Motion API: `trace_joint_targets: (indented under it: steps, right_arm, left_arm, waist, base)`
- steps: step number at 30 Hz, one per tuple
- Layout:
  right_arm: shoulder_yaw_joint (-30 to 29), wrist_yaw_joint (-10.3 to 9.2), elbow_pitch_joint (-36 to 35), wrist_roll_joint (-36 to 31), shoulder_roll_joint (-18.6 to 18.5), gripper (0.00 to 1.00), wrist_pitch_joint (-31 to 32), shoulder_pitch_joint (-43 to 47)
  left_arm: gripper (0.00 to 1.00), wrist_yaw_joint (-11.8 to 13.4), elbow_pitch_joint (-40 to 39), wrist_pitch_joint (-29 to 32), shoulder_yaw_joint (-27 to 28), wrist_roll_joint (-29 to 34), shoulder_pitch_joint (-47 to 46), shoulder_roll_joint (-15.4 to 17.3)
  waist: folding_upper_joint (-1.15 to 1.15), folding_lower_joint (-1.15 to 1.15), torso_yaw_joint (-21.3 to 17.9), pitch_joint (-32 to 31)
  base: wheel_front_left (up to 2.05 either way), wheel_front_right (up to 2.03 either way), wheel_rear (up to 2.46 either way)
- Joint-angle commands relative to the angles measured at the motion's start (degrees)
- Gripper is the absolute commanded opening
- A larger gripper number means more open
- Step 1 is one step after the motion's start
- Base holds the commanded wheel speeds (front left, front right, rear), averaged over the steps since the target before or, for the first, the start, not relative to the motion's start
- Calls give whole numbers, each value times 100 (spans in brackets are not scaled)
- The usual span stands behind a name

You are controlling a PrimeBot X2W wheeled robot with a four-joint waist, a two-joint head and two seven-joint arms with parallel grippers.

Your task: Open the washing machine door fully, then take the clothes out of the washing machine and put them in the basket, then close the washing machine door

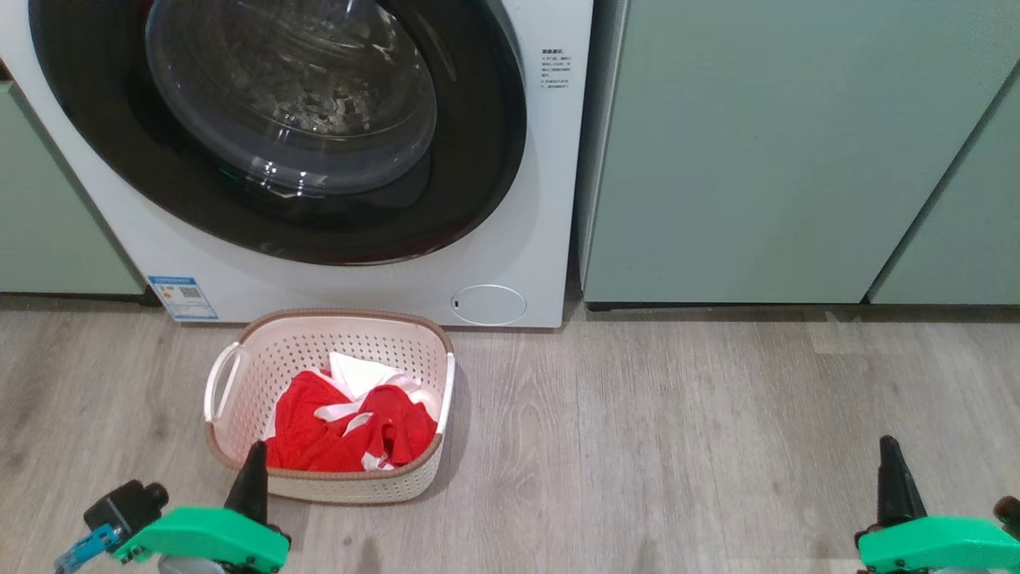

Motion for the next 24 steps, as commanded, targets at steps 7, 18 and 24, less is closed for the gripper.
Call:
trace_joint_targets:
  steps: [7, 18, 24]
  right_arm:
    - [21, -3, -259, 496, -70, 0, 126, -314]
    - [2, -3, -329, 1187, -80, 0, 313, -384]
    - [-9, -3, -367, 1564, -86, 0, 415, -423]
  left_arm:
    - [0, -20, -297, 132, 219, -417, -360, -15]
    - [0, -24, -472, 317, 339, -997, -378, -110]
    - [0, -26, -568, 418, 404, -1314, -388, -161]
  waist:
    - [0, 0, -35, 26]
    - [0, 0, -92, 67]
    - [0, 0, -123, 90]
  base:
    - [0, 0, 0]
    - [0, 0, 0]
    - [0, 0, 0]
